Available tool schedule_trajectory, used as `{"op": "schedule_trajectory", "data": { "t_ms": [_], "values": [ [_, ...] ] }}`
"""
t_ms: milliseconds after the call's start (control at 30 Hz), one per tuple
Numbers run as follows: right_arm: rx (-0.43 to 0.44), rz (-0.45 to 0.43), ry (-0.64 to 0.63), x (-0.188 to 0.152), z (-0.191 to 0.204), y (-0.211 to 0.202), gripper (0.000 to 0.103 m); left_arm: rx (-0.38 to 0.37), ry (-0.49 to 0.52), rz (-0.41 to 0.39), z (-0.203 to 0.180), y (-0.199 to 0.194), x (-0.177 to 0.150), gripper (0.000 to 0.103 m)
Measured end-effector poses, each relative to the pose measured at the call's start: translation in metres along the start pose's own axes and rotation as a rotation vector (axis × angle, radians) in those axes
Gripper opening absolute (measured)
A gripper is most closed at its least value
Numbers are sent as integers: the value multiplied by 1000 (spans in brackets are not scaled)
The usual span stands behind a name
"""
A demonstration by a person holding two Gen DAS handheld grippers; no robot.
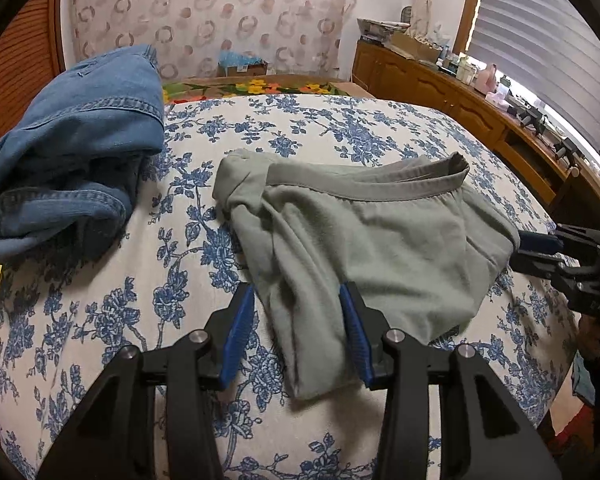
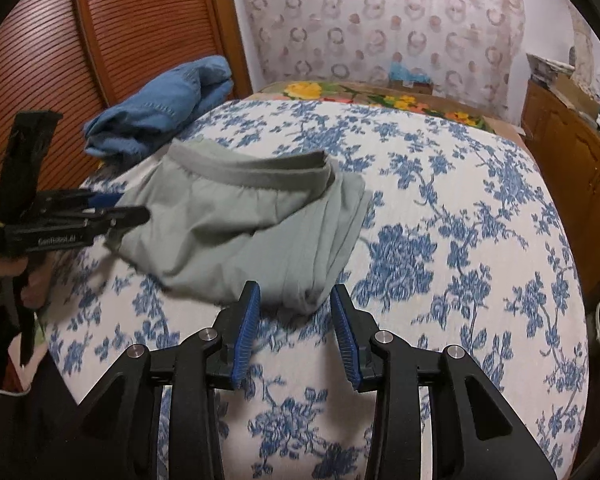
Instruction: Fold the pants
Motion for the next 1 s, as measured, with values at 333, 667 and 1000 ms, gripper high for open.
{"op": "schedule_trajectory", "data": {
  "t_ms": [333, 667, 1000],
  "values": [
    [-20, 14, -46, -4, 1, 6, 6, -10, -3, -23, 4, 1, -2, 46],
    [-88, -16, -26, -13, -17, -14, 0, -13, -4, -26, 4, -2, -4, 48],
    [-70, -52, 28, -7, -26, -27, 11, -11, -3, -27, 4, -1, -4, 48]
  ]
}}
Point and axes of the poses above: each gripper's, at about its wrist camera, not at the fingertips, and y roughly the way its jaws point, z to its left, x to its top, the point moved 1 cm from there along y, roughly the way its jaws point, and after that the axes turned 11 degrees about -x, right-handed, at the moved point
